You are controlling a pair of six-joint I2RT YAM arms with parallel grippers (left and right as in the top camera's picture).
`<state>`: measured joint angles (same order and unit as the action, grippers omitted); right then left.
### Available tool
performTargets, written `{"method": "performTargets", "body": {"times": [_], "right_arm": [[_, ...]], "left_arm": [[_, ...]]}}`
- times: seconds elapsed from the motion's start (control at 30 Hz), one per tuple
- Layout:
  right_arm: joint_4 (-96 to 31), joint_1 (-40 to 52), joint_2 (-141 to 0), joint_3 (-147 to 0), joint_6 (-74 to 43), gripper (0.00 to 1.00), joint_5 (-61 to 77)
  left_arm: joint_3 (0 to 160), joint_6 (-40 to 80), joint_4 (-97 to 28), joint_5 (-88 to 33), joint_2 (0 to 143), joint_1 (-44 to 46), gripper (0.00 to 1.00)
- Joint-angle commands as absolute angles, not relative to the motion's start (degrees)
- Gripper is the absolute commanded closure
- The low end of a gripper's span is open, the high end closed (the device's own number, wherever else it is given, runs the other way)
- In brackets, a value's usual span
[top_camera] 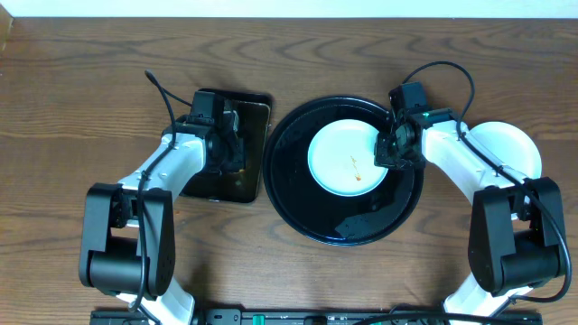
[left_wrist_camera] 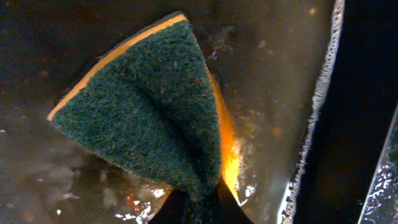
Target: Clean dirty plates on tray and stack at the side
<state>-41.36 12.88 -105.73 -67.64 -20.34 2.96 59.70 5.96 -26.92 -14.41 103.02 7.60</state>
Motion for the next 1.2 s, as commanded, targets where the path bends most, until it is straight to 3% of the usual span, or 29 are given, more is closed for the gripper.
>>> {"method": "performTargets", "body": {"times": [0.0, 0.03, 0.27, 0.83, 0.9, 1.0, 1.03, 1.17], "right_arm": [[-41.9, 12.8, -106.1, -67.3, -19.4, 0.99, 1.1], [-42.1, 12.8, -106.1, -67.3, -19.4, 0.99, 1.1], [-42.2, 12.8, -106.1, -67.3, -19.4, 0.99, 1.1], [-42.3, 12.8, -106.1, -67.3, -19.4, 0.99, 1.1], [-42.3, 12.8, -106.1, -67.3, -19.4, 0.99, 1.1], [-42.4, 12.8, -106.1, -67.3, -19.4, 0.99, 1.1], [-42.5, 12.8, -106.1, -67.3, -19.4, 0.99, 1.1], [-42.7, 12.8, -106.1, -67.3, -19.4, 0.99, 1.1]], "left_arm": [[60.4, 6.3, -27.8, -11.6, 103.4, 7.4, 0.42], [60.9, 6.3, -28.0, -10.7, 103.2, 7.3, 0.37], [62.3, 6.3, -26.3, -8.9, 102.4, 7.3, 0.33], [61.8, 7.0, -20.9, -9.0, 106.4, 7.3, 0.34], [61.8, 7.8, -21.3, -9.0, 107.4, 7.3, 0.49], [61.8, 7.8, -21.5, -9.4, 107.4, 7.3, 0.86], [61.8, 7.8, -21.5, -9.4, 107.0, 7.3, 0.93], [61.8, 7.1, -21.3, -9.4, 105.1, 7.3, 0.93]]}}
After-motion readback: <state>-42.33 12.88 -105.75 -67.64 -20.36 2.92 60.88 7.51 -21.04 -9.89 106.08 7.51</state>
